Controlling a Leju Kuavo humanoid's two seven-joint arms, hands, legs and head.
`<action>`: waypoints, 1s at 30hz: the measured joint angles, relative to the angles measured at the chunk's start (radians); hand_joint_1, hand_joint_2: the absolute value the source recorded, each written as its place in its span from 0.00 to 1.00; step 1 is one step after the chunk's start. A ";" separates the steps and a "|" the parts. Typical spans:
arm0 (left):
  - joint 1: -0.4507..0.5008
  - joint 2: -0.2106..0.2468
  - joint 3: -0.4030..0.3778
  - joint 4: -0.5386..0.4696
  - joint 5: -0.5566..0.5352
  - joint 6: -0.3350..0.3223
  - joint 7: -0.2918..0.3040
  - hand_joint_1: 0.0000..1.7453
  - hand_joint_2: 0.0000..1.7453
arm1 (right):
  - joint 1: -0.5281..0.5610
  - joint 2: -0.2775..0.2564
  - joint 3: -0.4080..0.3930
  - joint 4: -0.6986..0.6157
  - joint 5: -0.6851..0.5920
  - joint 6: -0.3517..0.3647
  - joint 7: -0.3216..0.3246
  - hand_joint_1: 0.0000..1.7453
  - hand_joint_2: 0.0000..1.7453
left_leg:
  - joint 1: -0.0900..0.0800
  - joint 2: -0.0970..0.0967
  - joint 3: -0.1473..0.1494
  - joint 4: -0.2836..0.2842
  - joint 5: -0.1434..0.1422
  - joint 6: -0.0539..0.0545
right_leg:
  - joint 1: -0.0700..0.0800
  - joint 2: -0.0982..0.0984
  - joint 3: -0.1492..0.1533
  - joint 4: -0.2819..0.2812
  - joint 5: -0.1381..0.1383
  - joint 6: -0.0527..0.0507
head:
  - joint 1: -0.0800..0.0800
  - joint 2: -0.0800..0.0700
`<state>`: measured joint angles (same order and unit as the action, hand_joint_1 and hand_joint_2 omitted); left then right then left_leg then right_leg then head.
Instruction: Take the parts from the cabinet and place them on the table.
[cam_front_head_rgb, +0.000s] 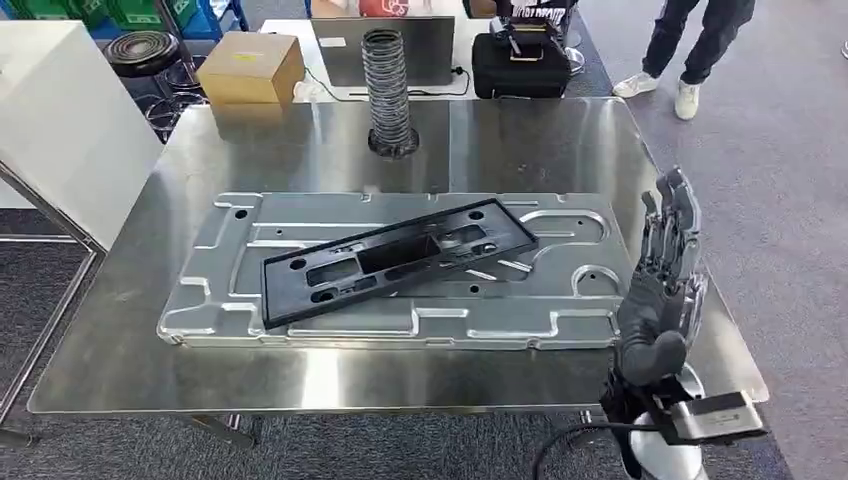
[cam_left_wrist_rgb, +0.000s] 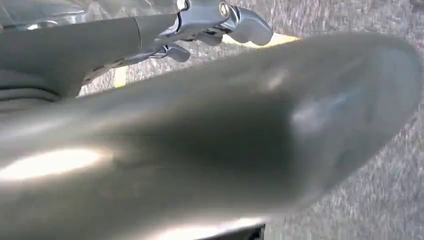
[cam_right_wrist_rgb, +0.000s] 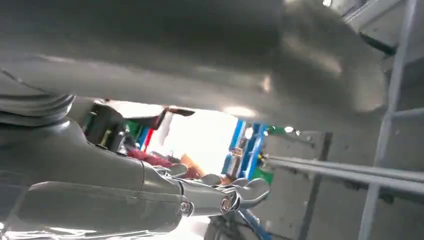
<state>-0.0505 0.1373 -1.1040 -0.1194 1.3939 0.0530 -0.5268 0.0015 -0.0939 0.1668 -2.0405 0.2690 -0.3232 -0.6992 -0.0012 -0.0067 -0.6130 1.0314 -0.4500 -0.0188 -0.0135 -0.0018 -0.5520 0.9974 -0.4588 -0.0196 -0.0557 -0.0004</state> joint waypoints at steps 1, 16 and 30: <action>0.000 0.000 0.000 0.000 0.000 0.000 -0.001 0.00 0.00 | 0.014 -0.005 0.013 -0.006 0.009 -0.014 0.000 0.00 0.00 | 0.004 0.001 -0.019 0.055 -0.053 -0.005 | 0.000 -0.001 -0.010 0.000 0.006 -0.005 | -0.004 0.000; -0.011 -0.012 0.000 0.000 0.000 0.001 0.004 0.00 0.00 | 0.131 -0.014 0.074 -0.039 0.057 -0.076 0.000 0.00 0.00 | 0.009 0.009 0.122 -0.065 -0.033 0.041 | -0.005 0.000 -0.125 0.052 0.018 0.048 | 0.004 0.000; -0.004 -0.023 0.005 0.000 0.000 0.000 0.004 0.00 0.00 | 0.190 0.005 -0.091 -0.013 0.153 -0.080 0.011 0.00 0.00 | 0.002 0.007 -0.029 -0.036 0.088 0.005 | 0.001 -0.007 0.072 -0.029 -0.046 0.006 | 0.019 0.000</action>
<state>-0.0546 0.1141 -1.0987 -0.1194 1.3939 0.0526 -0.5226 0.1915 -0.0886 0.0757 -2.0539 0.4223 -0.4032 -0.6878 0.0004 0.0007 -0.6419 0.9957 -0.3617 -0.0142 -0.0130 -0.0091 -0.4803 0.9685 -0.5048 -0.0137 -0.0371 -0.0004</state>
